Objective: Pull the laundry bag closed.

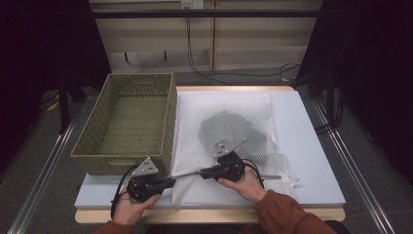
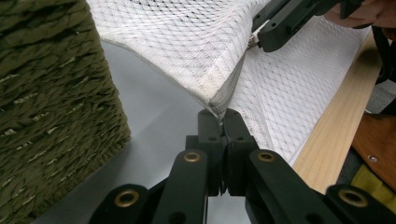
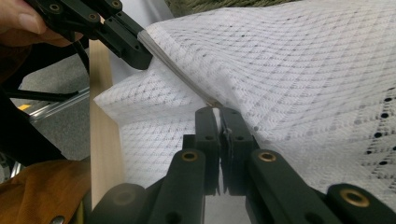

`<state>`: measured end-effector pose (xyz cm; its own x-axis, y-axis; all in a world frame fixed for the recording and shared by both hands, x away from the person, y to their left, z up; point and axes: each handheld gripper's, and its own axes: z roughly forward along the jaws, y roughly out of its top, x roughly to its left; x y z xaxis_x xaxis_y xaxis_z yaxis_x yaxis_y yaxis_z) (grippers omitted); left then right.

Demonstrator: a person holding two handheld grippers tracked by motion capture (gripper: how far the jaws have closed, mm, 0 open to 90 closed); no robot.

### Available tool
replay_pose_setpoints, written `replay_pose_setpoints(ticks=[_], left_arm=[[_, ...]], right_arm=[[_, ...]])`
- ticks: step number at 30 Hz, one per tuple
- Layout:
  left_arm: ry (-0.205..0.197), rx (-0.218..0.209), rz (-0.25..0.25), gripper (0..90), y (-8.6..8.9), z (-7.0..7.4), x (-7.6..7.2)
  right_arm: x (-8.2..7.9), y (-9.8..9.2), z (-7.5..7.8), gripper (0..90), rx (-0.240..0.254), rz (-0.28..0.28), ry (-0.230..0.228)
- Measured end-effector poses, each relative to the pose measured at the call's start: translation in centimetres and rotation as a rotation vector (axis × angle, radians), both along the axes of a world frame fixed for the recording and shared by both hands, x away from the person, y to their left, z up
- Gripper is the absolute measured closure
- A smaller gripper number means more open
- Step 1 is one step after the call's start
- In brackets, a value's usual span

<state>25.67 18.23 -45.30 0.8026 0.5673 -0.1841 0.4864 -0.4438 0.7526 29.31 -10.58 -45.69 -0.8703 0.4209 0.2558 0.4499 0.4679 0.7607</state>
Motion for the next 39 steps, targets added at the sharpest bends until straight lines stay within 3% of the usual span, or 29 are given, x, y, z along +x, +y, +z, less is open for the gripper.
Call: replay_pose_setpoints(ticks=[29,39], left_arm=[[-0.003,-0.019,0.003,88.0,0.2,0.3,-0.1],[0.002,-0.021,0.001,88.0,0.1,0.3,-0.2]], right_arm=[[-0.2,-1.5,0.1,87.3,0.012,-0.027,0.024],[-0.9,-2.2,0.4,87.3,0.009,-0.03,0.006]])
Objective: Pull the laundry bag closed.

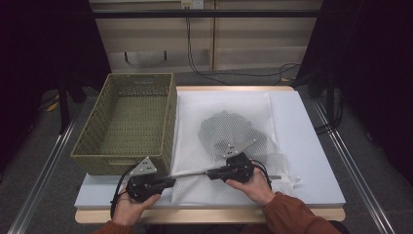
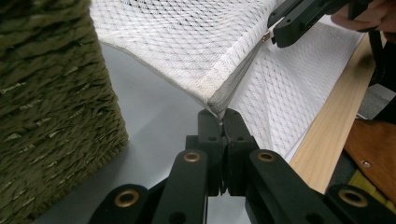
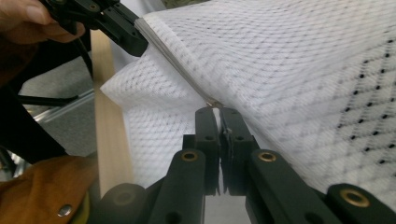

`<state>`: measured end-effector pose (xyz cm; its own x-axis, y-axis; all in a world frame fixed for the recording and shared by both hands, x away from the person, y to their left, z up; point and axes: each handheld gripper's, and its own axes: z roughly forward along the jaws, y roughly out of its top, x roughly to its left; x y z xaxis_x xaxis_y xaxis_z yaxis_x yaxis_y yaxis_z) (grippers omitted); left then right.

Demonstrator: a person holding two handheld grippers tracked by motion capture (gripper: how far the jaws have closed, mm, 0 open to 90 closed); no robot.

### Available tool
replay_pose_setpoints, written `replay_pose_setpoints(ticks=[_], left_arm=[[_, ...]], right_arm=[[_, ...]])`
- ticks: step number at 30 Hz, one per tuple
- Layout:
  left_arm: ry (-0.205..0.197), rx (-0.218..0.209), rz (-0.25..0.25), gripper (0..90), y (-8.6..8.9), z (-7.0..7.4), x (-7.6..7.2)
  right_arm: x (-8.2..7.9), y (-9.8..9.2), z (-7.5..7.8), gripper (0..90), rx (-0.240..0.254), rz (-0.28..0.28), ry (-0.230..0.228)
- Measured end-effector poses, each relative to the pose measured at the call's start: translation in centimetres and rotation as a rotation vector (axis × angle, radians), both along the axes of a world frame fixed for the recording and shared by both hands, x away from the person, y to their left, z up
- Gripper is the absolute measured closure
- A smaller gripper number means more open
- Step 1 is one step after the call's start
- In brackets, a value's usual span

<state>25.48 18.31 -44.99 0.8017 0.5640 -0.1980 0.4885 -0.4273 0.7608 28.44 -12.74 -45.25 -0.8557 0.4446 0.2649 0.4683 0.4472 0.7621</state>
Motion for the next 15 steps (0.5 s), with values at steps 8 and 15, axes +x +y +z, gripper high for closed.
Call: replay_pose_setpoints(ticks=[8,15], left_arm=[[0.01,-0.006,0.004,88.0,0.24,-0.18,0.17],[0.014,-0.004,0.002,88.0,0.2,-0.26,0.24]], right_arm=[[0.03,-0.43,-0.37,87.3,0.0,-0.01,0.009],[-0.1,-0.81,-0.33,87.3,0.005,-0.016,0.014]])
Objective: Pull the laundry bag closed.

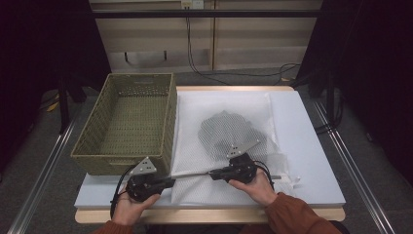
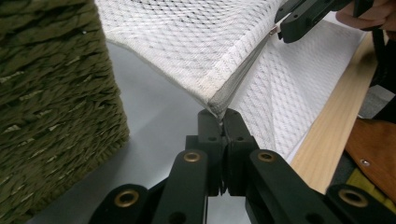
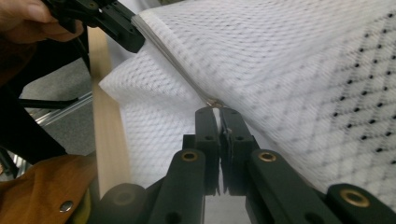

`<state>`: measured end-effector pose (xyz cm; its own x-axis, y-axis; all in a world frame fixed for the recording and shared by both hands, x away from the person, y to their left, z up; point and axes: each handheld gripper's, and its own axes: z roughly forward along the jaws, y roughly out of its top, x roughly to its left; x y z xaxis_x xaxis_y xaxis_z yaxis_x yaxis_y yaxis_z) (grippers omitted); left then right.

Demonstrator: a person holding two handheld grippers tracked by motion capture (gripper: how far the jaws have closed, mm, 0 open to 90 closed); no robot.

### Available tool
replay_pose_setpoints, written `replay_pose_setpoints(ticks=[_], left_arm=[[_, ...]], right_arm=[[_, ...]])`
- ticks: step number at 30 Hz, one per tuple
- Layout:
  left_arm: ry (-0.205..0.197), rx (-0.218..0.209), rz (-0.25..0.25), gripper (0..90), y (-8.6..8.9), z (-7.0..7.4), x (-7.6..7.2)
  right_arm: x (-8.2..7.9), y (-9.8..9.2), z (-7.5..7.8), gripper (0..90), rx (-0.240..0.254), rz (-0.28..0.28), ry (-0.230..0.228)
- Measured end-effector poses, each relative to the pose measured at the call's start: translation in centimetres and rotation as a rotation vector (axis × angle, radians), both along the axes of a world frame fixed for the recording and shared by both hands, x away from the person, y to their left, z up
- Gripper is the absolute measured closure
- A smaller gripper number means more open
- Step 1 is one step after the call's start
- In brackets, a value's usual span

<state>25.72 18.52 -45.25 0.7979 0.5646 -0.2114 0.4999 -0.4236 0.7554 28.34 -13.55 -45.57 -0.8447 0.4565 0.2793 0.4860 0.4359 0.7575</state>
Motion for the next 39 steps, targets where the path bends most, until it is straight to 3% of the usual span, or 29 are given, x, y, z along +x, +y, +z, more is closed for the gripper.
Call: replay_pose_setpoints(ticks=[39], left_arm=[[-0.004,-0.005,-0.009,87.9,0.1,0.2,0.0]], right_arm=[[-0.1,-1.4,-0.3,87.3,-0.01,-0.028,0.0]])
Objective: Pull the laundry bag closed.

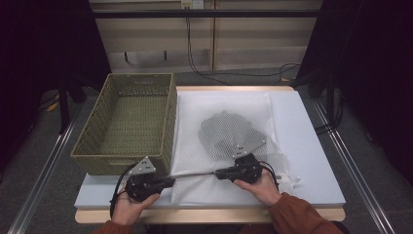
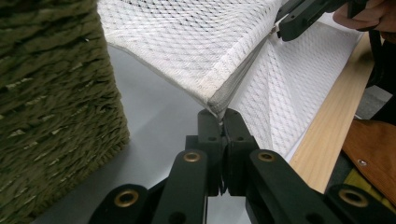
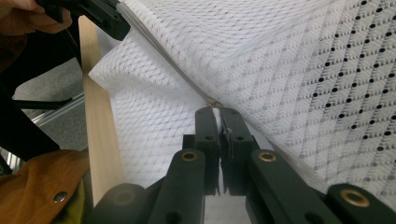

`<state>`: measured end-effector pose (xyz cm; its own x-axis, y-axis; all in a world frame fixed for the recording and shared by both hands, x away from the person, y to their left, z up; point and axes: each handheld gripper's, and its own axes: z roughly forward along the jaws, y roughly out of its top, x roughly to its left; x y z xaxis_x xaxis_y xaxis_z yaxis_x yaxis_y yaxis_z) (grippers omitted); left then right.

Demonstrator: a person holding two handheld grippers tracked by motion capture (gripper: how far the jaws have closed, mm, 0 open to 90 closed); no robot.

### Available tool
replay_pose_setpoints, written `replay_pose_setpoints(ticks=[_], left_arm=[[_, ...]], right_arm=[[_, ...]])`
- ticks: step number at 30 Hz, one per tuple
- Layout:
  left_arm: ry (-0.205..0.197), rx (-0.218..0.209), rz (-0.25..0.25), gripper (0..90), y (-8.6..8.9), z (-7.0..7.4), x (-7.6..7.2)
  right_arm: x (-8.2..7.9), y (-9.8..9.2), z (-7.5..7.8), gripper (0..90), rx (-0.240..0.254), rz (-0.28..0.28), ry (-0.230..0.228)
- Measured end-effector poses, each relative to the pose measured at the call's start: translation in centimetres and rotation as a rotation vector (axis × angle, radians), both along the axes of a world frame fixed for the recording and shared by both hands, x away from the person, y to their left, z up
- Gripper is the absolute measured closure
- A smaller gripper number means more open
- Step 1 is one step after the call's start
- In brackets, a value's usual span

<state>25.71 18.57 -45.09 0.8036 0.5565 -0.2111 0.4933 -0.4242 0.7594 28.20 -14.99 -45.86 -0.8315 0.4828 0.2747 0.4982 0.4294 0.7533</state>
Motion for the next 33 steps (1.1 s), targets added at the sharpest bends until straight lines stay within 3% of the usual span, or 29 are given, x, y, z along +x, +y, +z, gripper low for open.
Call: replay_pose_setpoints(ticks=[33], left_arm=[[-0.004,0.001,0.001,87.8,0.1,0.1,0.0]], right_arm=[[-0.1,-1.4,0.0,87.2,0.002,-0.036,-0.001]])
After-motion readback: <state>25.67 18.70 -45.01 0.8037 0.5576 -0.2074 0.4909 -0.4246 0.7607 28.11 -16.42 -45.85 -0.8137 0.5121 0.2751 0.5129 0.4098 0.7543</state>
